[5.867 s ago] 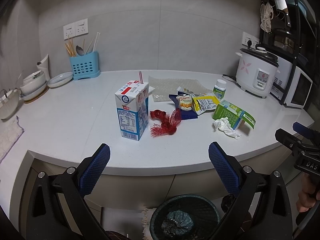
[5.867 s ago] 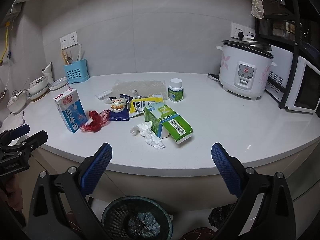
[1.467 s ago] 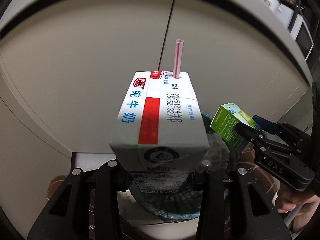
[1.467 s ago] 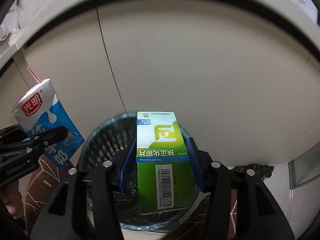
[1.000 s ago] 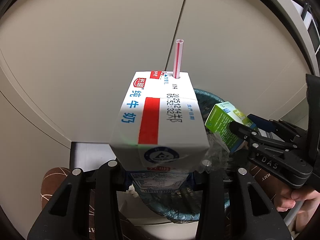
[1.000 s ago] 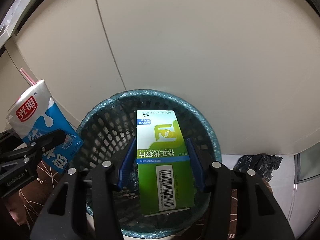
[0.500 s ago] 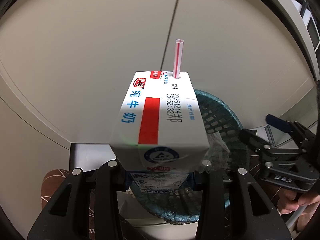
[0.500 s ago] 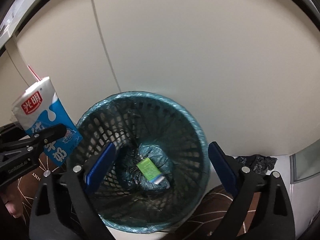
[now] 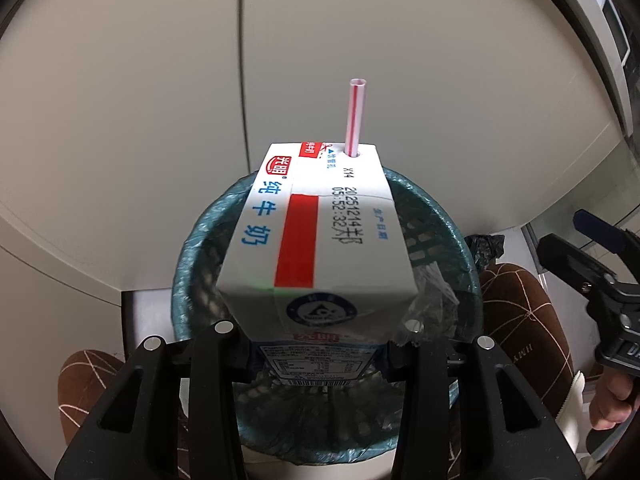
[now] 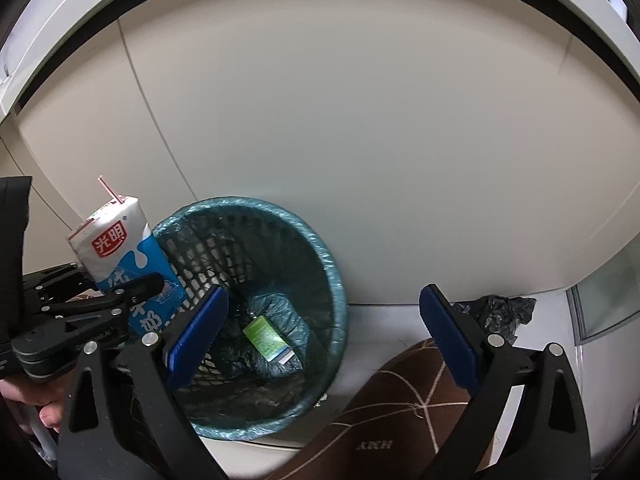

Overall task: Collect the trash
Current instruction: 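Lower the milk carton into the wastebasket and open the left tool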

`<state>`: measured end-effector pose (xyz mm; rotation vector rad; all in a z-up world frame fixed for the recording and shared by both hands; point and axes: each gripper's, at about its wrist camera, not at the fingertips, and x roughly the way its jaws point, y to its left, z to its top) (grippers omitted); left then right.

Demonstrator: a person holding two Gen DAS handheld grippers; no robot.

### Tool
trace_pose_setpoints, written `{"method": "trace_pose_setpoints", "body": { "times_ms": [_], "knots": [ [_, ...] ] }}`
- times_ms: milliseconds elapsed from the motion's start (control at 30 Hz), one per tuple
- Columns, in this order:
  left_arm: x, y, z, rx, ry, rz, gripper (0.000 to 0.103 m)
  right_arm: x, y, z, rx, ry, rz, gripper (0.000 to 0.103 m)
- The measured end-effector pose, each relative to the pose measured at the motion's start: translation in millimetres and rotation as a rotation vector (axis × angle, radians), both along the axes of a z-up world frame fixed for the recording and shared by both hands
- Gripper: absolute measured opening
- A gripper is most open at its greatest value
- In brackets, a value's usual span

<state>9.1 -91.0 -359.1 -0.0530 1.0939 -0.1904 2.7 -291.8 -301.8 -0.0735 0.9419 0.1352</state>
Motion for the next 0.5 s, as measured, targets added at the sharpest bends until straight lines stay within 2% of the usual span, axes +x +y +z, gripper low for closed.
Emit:
{"method": "trace_pose_setpoints", "body": {
  "times_ms": [67, 133, 367, 433, 500],
  "knots": [
    [1.5, -5.2, 0.8, 0.012, -0.007, -0.005, 0.044, -0.6, -5.1, 1.5, 0.001, -0.002, -0.009, 0.092],
    [0.4, -7.6, 5.8, 0.019, -0.016, -0.006, 0.054, -0.7, -8.9, 2.2, 0.0, -0.006, -0.017, 0.092],
    [-7.7, -9.4, 15.5, 0.028, -0.043, 0.006, 0.073, -1.4, -11.6, 9.3, 0.003, -0.017, -0.016, 0.092],
    [-9.5, -4.8, 20.6, 0.022, -0.054, 0.015, 0.085, -1.6, -11.3, 13.8, 0.004, -0.025, -0.013, 0.092],
    [-11.9, 0.7, 28.8, 0.018, -0.072, 0.024, 0.091, -1.6, -12.0, 20.3, 0.011, -0.036, -0.009, 0.092]
  ]
}}
